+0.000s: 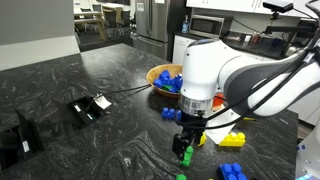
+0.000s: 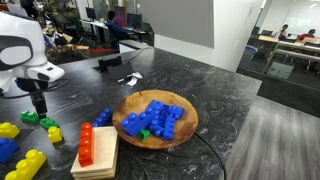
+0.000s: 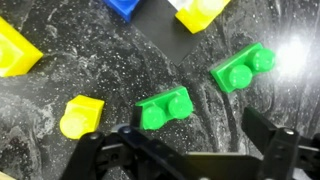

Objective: Put the green block in the bowl

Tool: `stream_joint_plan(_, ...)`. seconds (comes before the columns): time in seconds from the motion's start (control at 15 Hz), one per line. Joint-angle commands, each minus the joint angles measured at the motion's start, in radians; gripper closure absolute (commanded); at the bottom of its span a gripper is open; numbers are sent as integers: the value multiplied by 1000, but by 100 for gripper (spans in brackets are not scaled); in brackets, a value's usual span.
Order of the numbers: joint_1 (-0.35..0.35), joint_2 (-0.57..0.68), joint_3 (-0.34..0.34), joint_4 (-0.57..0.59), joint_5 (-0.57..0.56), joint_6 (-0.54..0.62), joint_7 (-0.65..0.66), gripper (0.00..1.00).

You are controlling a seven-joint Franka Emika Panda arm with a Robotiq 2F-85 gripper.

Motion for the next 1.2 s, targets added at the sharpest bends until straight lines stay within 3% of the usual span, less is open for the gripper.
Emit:
stream_joint_plan(0.0,15,6,-1,-45,4,111,195,0)
stream_joint_plan(0.33,45,1,0,-109,-125,159,579,0)
stream_joint_plan(0.53,51,14,0,-102,-192,154,729,0)
stream_joint_plan(0.8,48,24,-3,-101,-230,152,858,0)
stream_joint_plan(1.13,47,35,-5,-103,-244,162,929,2)
